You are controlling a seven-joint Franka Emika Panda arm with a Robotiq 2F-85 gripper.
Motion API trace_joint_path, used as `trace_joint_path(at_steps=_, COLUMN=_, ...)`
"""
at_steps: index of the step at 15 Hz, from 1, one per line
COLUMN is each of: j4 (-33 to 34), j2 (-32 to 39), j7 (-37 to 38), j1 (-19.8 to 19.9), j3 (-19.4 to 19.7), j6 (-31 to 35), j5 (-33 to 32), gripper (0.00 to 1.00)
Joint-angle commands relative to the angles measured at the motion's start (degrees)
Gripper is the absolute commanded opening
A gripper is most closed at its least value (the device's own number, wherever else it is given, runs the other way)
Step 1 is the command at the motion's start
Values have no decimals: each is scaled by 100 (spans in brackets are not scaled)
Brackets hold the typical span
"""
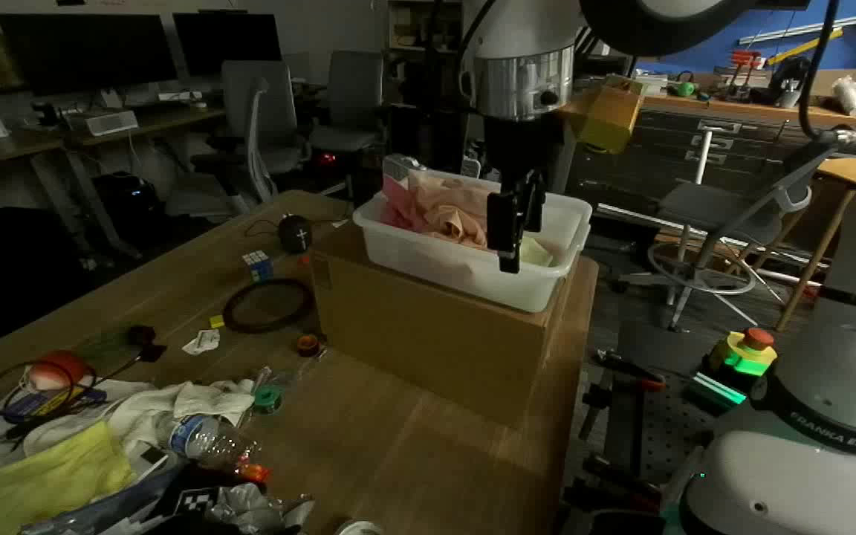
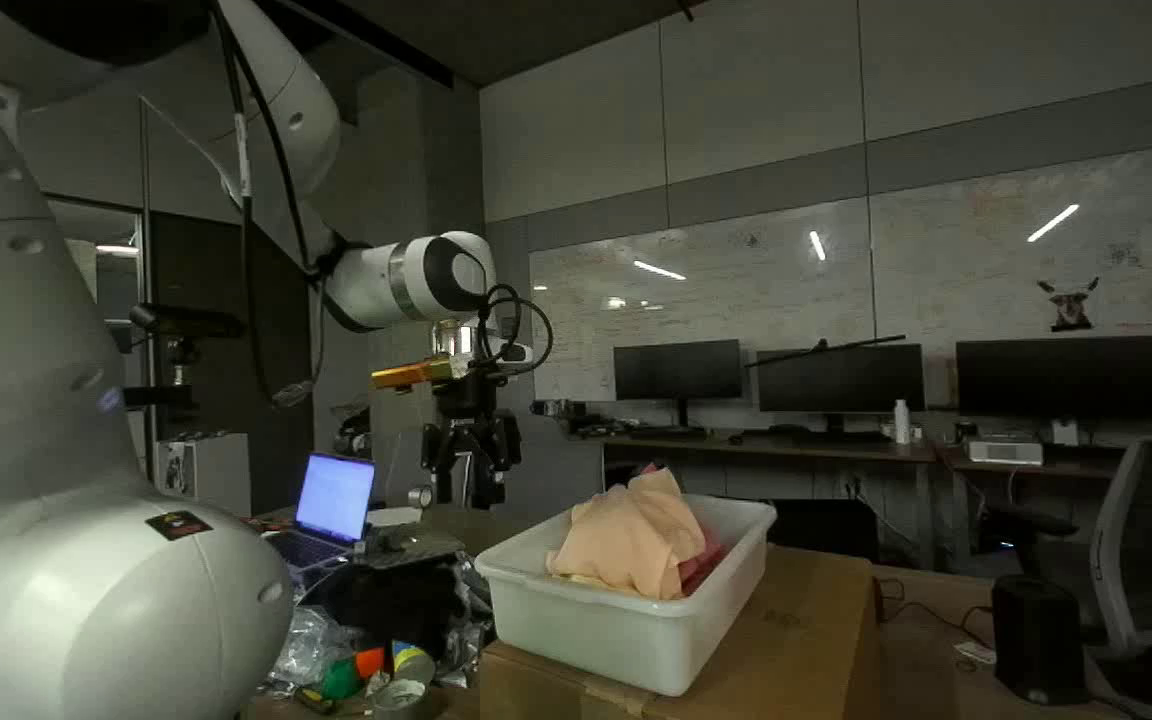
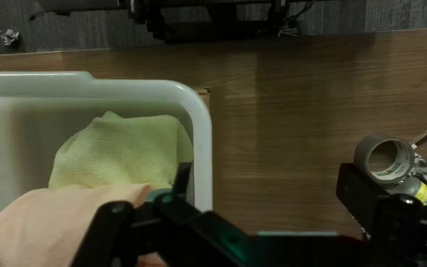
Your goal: Put the clothes in the plastic box and put them on the table
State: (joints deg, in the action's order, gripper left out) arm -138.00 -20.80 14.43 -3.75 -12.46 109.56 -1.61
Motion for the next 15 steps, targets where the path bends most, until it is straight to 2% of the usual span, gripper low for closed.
trace_joint_path(at_steps=1, j4=22, j2=8, j7=27, j1=-90, j3=82, j6=-9, j5=-30, gripper=100)
trace_joint_path(at_steps=11, j4=107, j2=-32, j7=181, j1=-34, j3=53, j6=32, j5=-166, gripper=100)
trace_joint_path(at_steps=15, j4=136, j2=-159, j7=449, j1=75, j3=93, j6=531, j5=-510, gripper=100)
